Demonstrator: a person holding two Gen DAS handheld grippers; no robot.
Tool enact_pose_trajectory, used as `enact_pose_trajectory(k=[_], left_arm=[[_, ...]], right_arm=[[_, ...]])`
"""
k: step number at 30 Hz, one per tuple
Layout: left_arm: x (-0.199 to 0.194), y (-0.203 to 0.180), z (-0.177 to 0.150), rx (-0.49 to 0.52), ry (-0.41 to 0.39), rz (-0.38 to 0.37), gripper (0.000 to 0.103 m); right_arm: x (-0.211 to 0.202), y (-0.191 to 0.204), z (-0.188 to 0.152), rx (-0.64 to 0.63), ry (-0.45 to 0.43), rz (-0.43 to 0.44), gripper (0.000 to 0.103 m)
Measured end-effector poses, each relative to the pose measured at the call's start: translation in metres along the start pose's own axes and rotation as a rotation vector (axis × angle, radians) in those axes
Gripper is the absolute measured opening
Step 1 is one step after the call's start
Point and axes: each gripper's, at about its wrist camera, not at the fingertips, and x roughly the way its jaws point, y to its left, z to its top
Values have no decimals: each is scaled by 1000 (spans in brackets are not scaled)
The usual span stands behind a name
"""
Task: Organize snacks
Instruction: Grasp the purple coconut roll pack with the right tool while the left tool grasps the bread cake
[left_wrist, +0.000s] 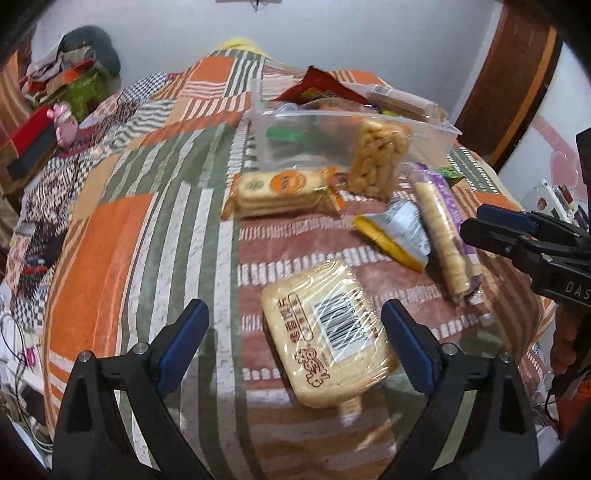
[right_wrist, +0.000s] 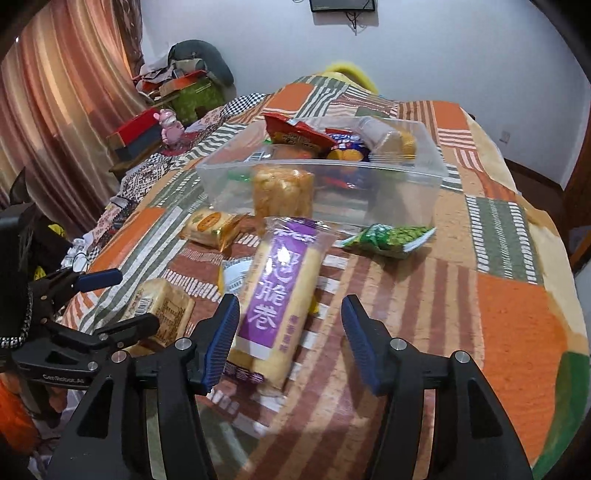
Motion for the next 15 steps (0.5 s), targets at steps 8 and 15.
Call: enact_pose_trajectory(k=[8, 15], left_arm=[[15, 0, -3, -24, 26, -51, 78], [12, -3, 1, -13, 0, -36, 55]], right_arm=[[22, 10, -2, -17, 51, 2, 52], [14, 2, -3, -4, 23, -3, 43]])
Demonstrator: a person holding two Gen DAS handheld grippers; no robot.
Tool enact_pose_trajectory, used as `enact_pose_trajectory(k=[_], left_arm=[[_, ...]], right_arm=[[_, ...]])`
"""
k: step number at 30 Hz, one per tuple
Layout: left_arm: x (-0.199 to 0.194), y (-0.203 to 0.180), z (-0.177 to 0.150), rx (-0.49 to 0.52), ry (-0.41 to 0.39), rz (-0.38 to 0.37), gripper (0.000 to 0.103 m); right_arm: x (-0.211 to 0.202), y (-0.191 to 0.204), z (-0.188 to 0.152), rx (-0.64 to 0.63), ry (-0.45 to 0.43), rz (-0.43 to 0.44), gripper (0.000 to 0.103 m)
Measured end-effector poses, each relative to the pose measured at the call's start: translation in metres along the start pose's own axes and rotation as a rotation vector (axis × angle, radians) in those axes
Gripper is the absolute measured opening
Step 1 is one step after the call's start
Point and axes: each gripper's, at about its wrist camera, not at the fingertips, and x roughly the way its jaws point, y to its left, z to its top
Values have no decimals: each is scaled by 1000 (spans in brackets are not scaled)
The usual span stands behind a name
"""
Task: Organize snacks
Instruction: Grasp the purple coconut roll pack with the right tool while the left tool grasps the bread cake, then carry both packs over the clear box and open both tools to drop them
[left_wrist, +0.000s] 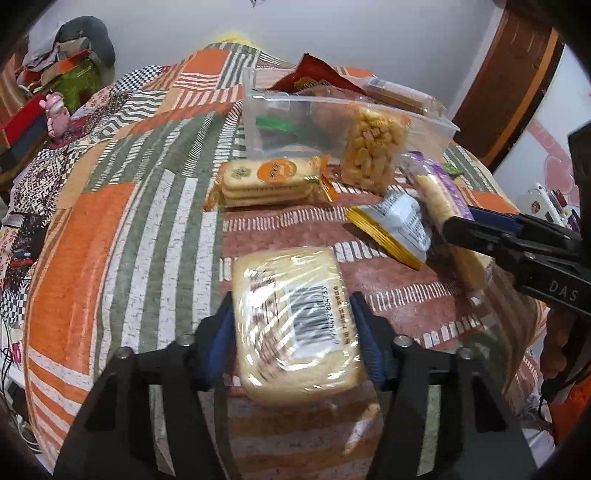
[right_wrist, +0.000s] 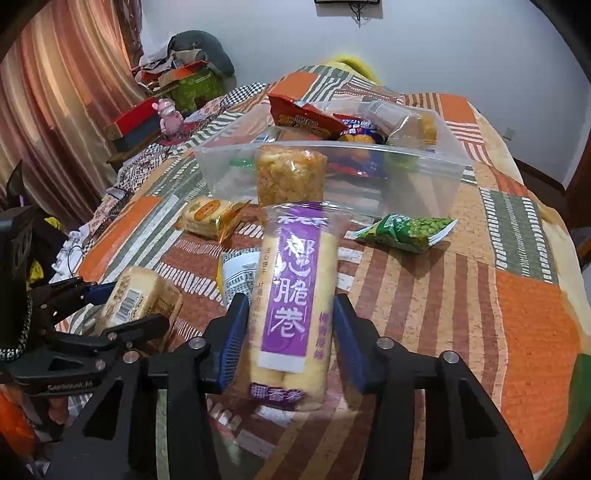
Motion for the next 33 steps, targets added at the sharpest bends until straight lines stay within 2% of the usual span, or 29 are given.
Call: enact_pose_trajectory(k=[4, 9, 19, 25, 33], left_arm=[[-3, 4, 9, -18, -14, 2, 54], [-15, -1, 26, 6, -73, 19, 54], [-34, -5, 87, 20, -199, 10, 54], [-23, -3, 128, 37, -236, 31, 54], [7, 1, 169, 45, -236, 30, 54]], right_arm=[[-7, -3, 1, 1, -26, -8, 43], [-18, -7, 10, 1, -66, -22, 43], [-36, -23, 52, 19, -177, -51, 43], [-29, -25, 84, 1, -221, -69, 43], [0, -26, 121, -24, -220, -100, 43]])
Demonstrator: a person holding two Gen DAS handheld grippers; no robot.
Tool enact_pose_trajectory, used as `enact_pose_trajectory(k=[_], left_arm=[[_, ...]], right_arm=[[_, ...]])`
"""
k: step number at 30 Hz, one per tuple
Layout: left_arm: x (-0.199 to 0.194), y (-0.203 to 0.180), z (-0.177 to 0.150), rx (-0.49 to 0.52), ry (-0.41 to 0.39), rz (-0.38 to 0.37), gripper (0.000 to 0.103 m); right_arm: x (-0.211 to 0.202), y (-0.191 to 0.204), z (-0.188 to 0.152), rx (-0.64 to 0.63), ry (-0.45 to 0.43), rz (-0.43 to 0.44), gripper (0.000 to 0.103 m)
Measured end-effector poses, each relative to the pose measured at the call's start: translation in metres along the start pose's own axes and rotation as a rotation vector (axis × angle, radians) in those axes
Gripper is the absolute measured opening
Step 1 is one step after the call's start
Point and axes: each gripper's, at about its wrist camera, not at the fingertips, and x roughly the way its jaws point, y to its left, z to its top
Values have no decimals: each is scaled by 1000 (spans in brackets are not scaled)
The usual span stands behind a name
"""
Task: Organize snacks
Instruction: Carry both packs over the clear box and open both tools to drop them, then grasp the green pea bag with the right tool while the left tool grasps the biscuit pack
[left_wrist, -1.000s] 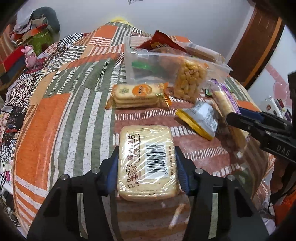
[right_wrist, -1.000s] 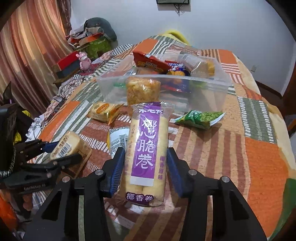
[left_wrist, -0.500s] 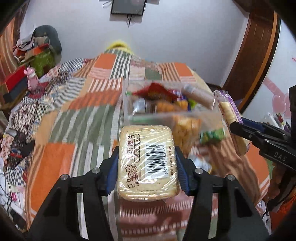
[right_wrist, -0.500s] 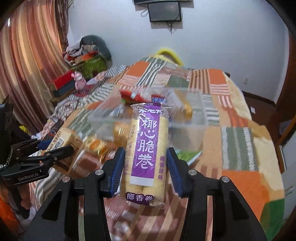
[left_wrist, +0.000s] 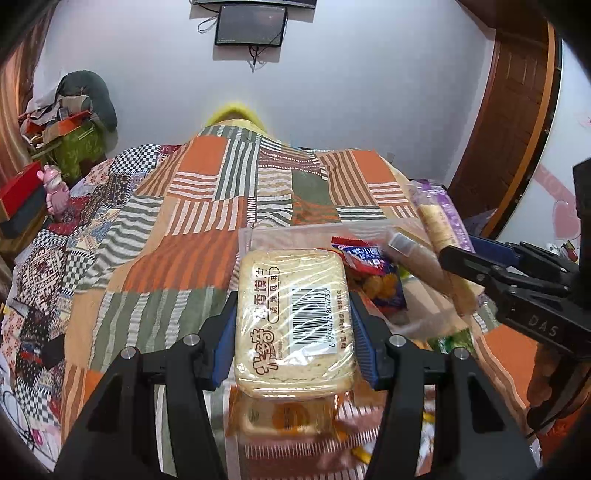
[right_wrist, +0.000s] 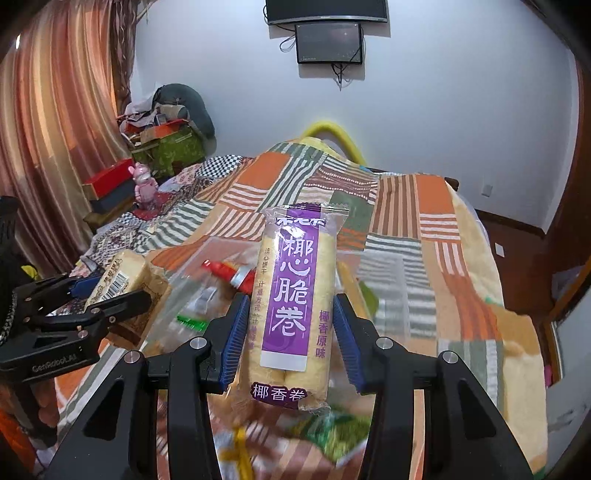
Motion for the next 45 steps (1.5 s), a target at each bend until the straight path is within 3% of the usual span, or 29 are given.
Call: enact_pose_trajectory(k=[9, 16, 24, 28, 31, 33, 45], left_arm=[[36, -5, 5, 9, 28, -26, 55], [20, -1, 1, 21, 20, -31, 57], [0, 14, -21, 17, 46, 6, 86], [9, 19, -41, 36, 105, 44, 89], [24, 22, -56, 5, 184, 16, 90], [34, 23, -63, -18, 221, -4, 90], [59, 22, -96, -42, 302, -50, 100]], right_arm=[[44, -1, 2, -30, 83, -25, 43], [26, -12, -2, -3, 71, -2, 44], [-10, -34, -20, 14, 61, -9, 50], [-19, -44, -34, 21, 79, -34, 54], [-16, -53, -46, 28, 120, -46, 59], [-12, -56, -53, 32, 145, -48, 68], [32, -39, -77, 23, 297, 34, 70]])
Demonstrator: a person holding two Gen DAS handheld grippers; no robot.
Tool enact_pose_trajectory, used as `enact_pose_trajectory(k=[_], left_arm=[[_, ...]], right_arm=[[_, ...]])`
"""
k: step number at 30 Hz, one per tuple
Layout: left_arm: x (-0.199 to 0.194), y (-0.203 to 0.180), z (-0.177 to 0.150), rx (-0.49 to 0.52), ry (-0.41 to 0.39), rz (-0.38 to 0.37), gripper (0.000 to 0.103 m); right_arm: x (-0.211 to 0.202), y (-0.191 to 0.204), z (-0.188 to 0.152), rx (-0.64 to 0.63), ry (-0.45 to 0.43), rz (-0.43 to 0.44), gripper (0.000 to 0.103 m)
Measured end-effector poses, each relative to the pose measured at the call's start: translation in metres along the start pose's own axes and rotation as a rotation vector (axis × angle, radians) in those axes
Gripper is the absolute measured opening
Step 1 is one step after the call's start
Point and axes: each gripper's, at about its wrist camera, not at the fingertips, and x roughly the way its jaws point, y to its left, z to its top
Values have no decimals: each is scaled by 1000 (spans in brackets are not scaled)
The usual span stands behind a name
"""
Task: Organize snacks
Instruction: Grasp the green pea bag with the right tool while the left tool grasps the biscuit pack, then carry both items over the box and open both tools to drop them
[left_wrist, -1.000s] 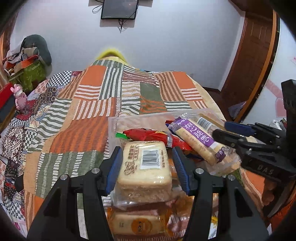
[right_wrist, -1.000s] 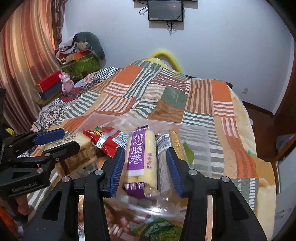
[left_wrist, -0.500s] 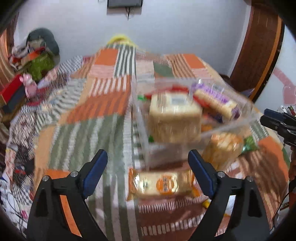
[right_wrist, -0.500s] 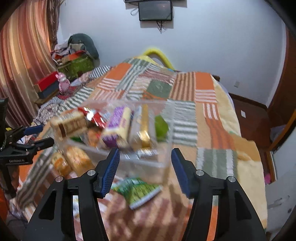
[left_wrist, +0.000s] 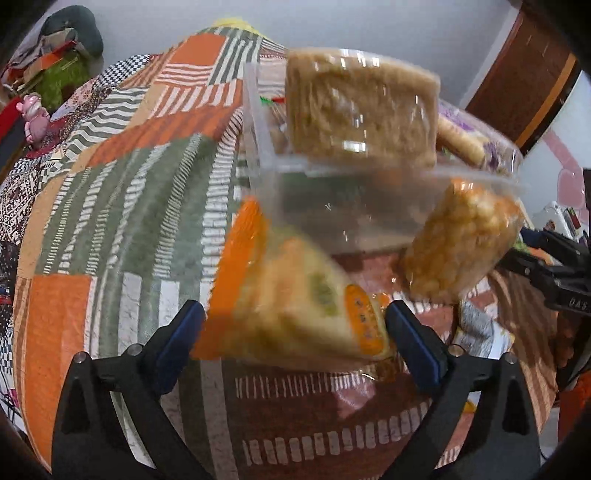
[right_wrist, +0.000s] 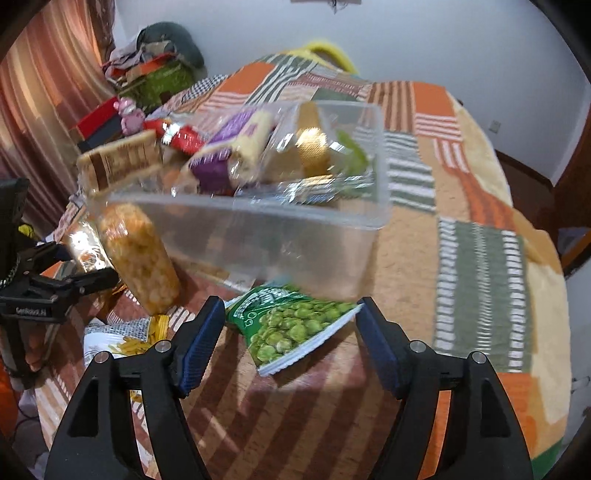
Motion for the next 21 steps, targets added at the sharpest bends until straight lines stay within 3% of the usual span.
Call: enact_pose_trajectory(k=[4, 7, 9, 12, 14, 21], left_arm=[[0, -5, 0, 4, -27, 14, 98], [-3, -6, 1, 12, -36, -4, 74], [-4, -9, 1, 21, -40, -12, 52], [-10, -11, -1, 34, -46, 3, 30], [-17, -12, -5, 34, -61, 17, 24], [-48, -13, -19, 42, -120, 42, 22]], right_arm=[[4, 1, -1, 9, 11, 23, 62], [3, 3, -2, 13, 7, 40, 49], [2, 3, -3, 16, 1, 53, 41], [-3, 4, -5, 21, -20, 49, 37], [-7, 3, -9, 28, -36, 46, 36], [-28, 1, -18, 40, -90, 38, 31]])
